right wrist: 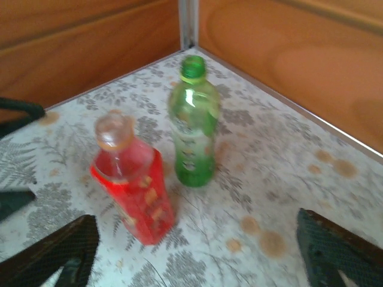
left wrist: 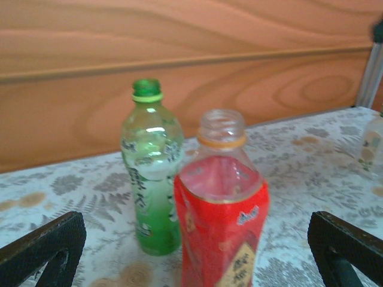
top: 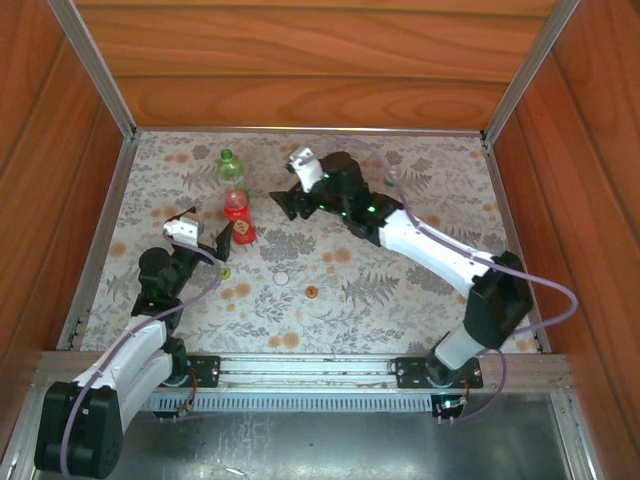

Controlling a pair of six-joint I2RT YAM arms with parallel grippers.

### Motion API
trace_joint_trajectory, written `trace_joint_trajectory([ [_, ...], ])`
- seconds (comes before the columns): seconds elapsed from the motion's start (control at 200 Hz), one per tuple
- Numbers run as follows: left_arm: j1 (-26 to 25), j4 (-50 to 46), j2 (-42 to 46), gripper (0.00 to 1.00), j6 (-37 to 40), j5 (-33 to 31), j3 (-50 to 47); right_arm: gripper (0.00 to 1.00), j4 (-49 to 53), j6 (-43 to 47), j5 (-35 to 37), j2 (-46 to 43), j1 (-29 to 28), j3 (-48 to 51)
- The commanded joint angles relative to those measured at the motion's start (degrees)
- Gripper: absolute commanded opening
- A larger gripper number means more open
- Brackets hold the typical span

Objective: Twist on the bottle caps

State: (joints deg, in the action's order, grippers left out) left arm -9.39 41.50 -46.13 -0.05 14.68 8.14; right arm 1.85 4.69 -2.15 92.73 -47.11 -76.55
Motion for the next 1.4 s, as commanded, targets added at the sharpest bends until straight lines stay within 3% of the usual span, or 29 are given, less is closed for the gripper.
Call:
trace_joint_trajectory([
  [0.0,-0.54,-0.10,-1.57,1.00,-1.54,2.03,-0.41,0.87,3.75,0.95,-2.72,5.41,-2.46,-7.87],
  [0.345,-0.98,-0.10,-2.20,1.00,-1.88,4.50,-0.17,0.89,13.18,-0.69,-6.47,21.73,-5.29,-29.04],
  [0.475,-0.98,-0.13,-2.05,1.00,-1.84,4.92,-0.28,0.80,15.32,-1.08,-6.78,25.75,-5.29,-33.41],
  [0.585,-0.98,-0.19,-1.90,1.00,-1.88,4.53,-0.32,0.66,16.84,-1.37,-6.75,28.12,-5.27,-36.21],
  [0.705,-0.98,-0.19,-2.45,1.00,-1.94,4.83,0.00,0.59,16.75,-1.91,-6.77,29.38,-5.20,-37.25],
  [0.939,-0.98,-0.19,-2.30,1.00,-1.72,5.03,-0.07,0.32,17.08,-2.24,-7.12,30.32,-5.25,-37.78],
  [1.144,-1.14,-0.27,-3.80,1.00,-1.65,5.97,0.77,0.26,16.66,-0.96,-6.29,28.86,-5.27,-36.02],
  [1.394,-4.12,-0.26,-7.98,1.00,-0.44,6.13,3.02,0.27,15.15,3.10,-1.09,23.31,-5.18,-29.63],
])
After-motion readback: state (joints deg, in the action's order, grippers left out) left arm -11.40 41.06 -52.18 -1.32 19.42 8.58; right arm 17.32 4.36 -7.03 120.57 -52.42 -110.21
